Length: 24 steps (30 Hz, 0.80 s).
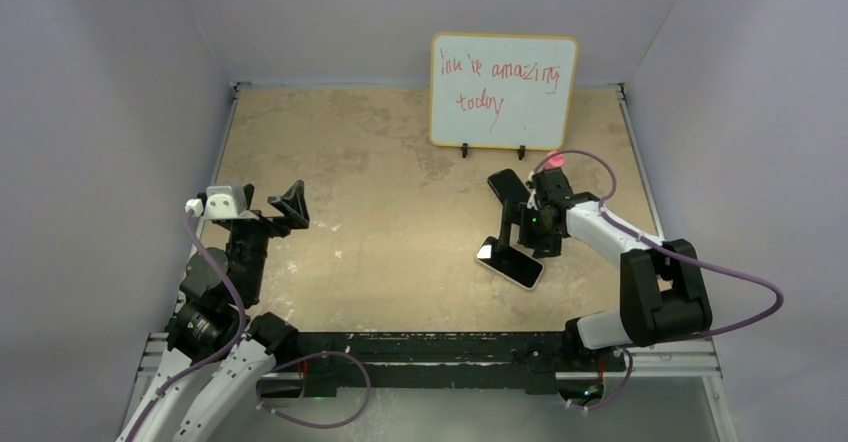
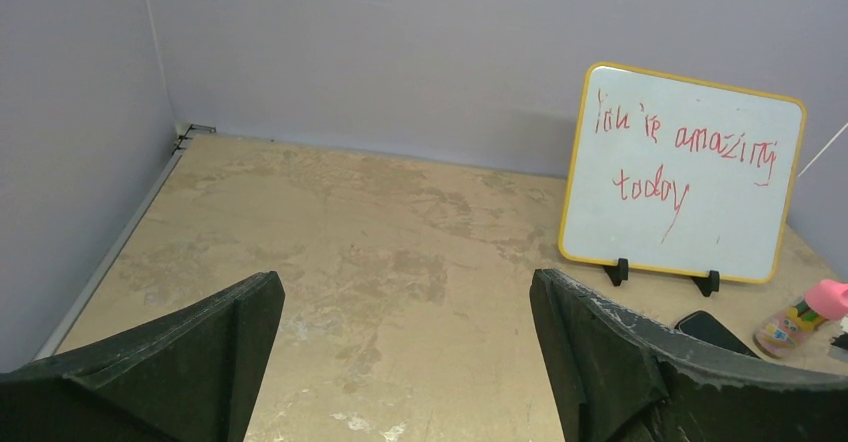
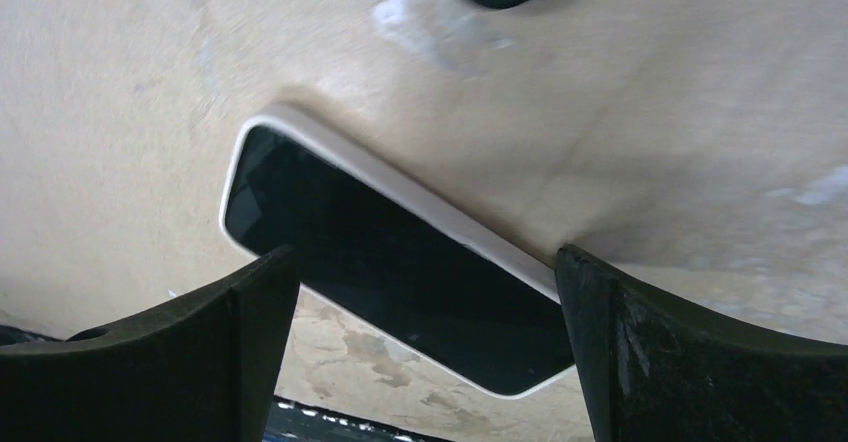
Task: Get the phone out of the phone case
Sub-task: Move the phone to the center of the board.
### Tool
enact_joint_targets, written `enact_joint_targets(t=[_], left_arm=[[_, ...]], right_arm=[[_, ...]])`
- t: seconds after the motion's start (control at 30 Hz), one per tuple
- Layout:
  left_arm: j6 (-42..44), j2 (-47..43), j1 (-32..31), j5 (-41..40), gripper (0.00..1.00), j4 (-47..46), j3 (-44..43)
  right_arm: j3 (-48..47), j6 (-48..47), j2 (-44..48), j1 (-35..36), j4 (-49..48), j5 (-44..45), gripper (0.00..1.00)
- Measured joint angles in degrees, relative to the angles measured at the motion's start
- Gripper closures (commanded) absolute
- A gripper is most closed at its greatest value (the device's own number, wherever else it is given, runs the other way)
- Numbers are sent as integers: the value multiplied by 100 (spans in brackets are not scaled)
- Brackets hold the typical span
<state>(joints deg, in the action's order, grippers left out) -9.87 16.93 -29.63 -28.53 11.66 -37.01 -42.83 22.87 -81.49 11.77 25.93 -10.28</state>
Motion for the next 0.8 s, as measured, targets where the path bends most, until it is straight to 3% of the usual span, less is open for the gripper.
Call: enact_joint_targets(t=[0.47,0.8], left_arm=[[0,9,0,-13,0,-2,0],[0,37,0,-22,0,0,0]], right_arm=[[175,352,160,1565,-308,85,1],[227,723,238,2573,-129,807,1]])
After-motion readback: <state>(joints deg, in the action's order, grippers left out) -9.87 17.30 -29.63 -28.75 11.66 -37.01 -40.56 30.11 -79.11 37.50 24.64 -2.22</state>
